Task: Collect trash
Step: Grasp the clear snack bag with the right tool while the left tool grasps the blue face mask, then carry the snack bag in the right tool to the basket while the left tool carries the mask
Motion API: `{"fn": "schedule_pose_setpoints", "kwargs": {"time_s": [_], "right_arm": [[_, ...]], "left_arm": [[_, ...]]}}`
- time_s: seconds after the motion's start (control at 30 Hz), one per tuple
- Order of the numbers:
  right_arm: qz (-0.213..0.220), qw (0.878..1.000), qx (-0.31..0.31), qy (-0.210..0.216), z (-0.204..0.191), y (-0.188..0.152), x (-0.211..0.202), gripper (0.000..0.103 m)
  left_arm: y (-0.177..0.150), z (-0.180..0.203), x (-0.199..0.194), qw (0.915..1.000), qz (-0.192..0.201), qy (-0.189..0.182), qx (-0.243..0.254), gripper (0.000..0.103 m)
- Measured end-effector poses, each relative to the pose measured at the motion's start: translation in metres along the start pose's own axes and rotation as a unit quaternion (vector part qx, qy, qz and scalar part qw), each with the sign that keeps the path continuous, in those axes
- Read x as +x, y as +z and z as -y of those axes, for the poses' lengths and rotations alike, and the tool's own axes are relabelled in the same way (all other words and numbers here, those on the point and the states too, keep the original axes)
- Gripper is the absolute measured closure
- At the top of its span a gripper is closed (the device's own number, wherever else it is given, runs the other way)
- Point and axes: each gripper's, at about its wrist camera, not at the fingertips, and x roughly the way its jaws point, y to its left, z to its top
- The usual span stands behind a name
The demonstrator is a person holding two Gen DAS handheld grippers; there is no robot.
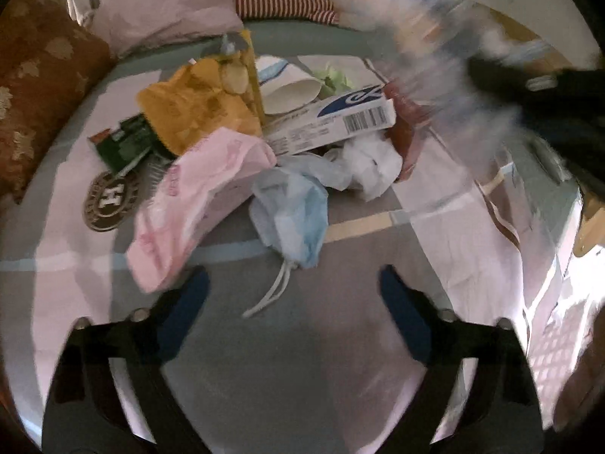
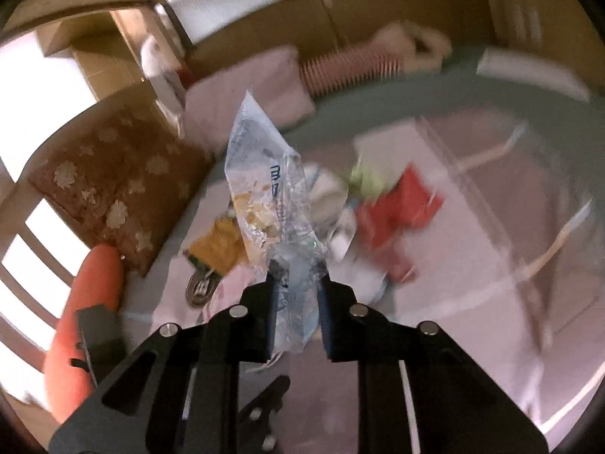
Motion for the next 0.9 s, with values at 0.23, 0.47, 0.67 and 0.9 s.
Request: {"fn": "schedule_pose_setpoints", "kwargs": {"time_s": [0.23,0.47,0.67,0.9], "right_arm": [[-0.004,1.0,-0.007,-0.01,0.003,0.0,0.007,0.083],[0.002,0.999,-0.028,-0.019,-0.002,-0.001,0.002,0.083],[0.015,0.998,-0.065,-0.018,-0.022,-0.01,-0.018,0.083],[0.018,0.994,-0.106,-0.01,-0.053,-0.034,-0.038,0.083]], "left_arm": [[0.016,-0.01,0.045,0.9986,-0.036,-0.016,-0.037,0.086],[0.024,-0.021,-0.016,0.9993,0.018,-0.003,-0.034,0.091],[0.009,-0.046,-0.118,0.9913,0.126,0.021,-0.03,0.09],[-0.019,-0.077,-0.14,0.9849,0.128,0.033,-0.112,0.09]]}}
